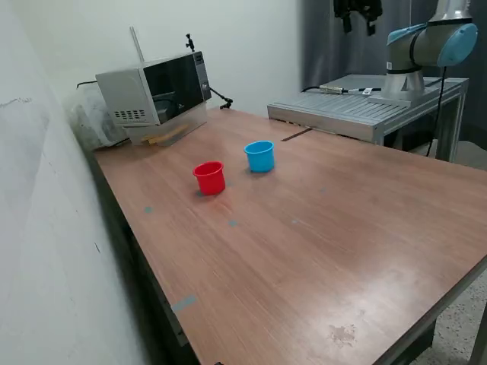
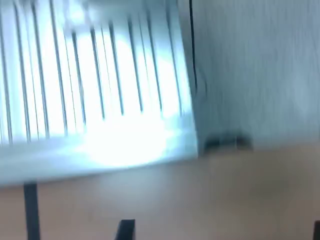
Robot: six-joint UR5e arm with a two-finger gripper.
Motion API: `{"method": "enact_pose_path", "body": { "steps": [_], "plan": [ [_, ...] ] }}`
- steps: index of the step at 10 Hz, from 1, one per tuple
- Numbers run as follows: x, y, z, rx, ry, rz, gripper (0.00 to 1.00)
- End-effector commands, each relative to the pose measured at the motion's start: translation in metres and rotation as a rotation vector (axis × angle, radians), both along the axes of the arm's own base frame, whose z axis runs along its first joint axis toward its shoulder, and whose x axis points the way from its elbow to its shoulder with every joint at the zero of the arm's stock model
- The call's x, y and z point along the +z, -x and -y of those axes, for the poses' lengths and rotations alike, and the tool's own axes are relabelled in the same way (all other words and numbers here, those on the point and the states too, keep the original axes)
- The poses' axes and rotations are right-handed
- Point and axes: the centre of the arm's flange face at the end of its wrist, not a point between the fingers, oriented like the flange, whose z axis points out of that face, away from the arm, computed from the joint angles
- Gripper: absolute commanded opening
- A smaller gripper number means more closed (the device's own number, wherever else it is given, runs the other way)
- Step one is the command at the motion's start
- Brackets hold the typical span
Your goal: Place red objects in the red bin, and blue objects in the blue bin.
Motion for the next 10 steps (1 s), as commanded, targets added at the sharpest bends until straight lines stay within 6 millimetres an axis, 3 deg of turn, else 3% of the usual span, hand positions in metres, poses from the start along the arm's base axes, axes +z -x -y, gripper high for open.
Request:
{"method": "enact_pose_path", "body": {
  "steps": [1, 10],
  "plan": [
    [0.0153, -0.0735, 0.0300, 0.083, 0.003, 0.264, 1.00],
    [0.0175, -0.0680, 0.0267, 0.074, 0.005, 0.261, 1.00]
  ]
}}
